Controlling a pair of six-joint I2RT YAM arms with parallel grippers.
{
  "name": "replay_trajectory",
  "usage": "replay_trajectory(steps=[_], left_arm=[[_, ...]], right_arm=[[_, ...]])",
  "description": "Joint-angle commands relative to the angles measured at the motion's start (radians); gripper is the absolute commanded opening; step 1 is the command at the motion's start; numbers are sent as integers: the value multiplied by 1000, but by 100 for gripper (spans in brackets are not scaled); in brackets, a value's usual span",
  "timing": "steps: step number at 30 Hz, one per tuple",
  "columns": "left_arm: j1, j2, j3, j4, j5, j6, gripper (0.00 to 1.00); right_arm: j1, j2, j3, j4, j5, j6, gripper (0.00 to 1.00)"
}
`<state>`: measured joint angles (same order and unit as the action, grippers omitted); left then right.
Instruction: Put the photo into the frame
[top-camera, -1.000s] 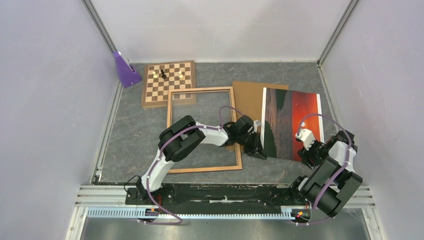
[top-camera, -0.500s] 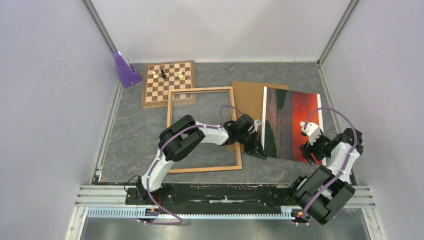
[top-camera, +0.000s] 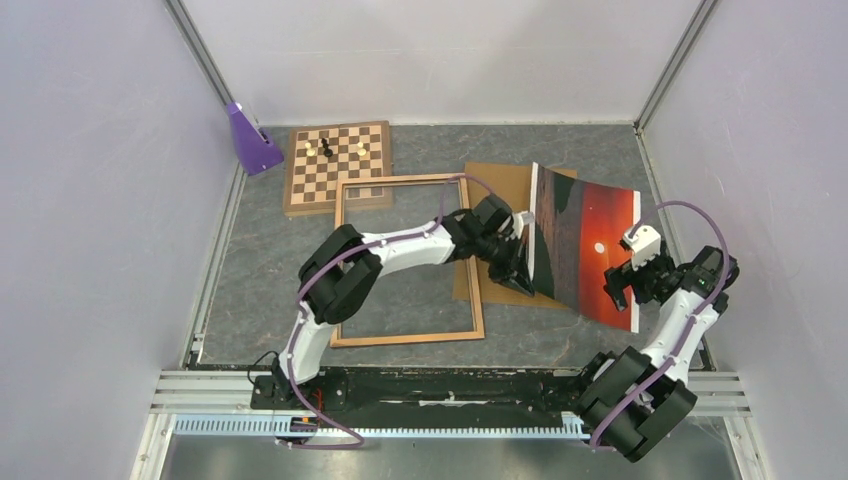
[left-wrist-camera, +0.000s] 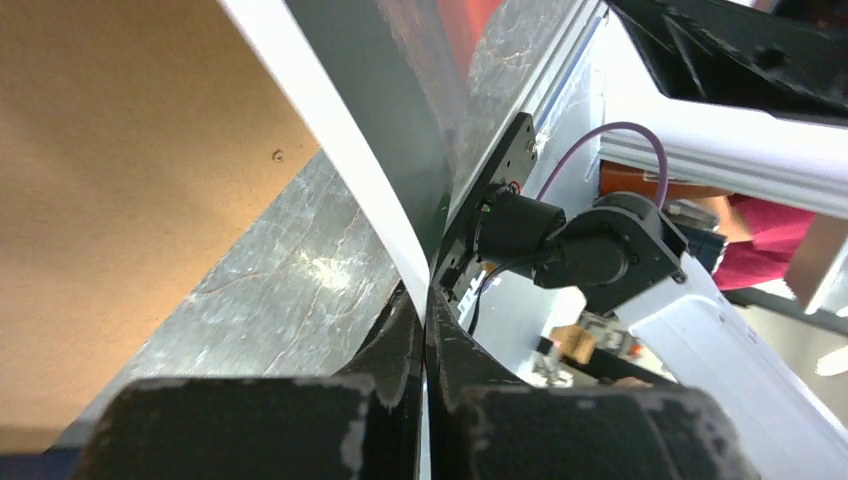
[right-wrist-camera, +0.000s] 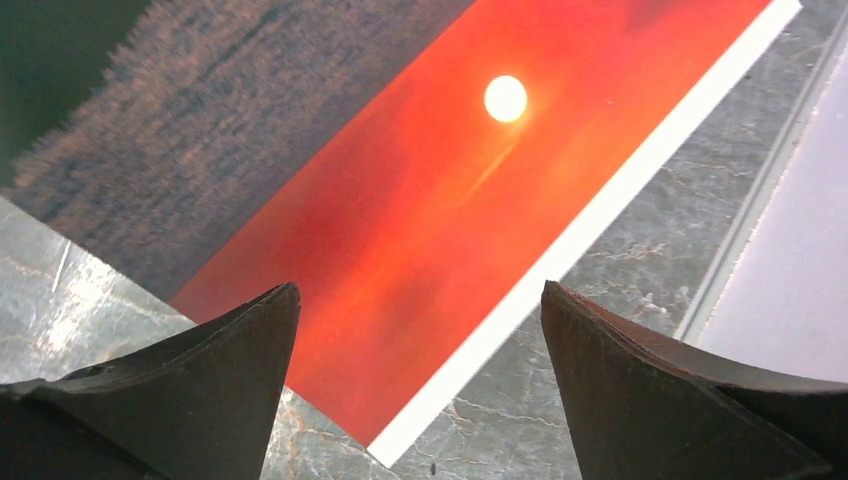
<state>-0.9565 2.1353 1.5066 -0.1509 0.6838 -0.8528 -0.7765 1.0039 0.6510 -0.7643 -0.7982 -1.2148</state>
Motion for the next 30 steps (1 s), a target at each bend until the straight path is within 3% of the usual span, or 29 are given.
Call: replay_trajectory(steps=[1, 7, 12, 18, 23, 30], left_arm=[[49, -100, 124, -229, 5, 255, 2], [77, -89, 274, -503, -50, 502, 2], [92, -68, 392, -727, -98, 685, 2], [96, -63, 550, -994, -305, 953, 2], [96, -74, 624, -1106, -453, 1063, 2], [87, -91, 710, -1169, -633, 1144, 2]], right_arm=[[15, -37, 24, 108, -41, 146, 95], [143, -42, 41, 240, -23, 359, 96], [325, -70, 33, 422, 82, 605, 96], [470, 6, 88, 571, 201, 898, 96], [582, 60, 156, 651, 348, 1096, 96], [619, 132, 275, 715, 386, 1354, 94]])
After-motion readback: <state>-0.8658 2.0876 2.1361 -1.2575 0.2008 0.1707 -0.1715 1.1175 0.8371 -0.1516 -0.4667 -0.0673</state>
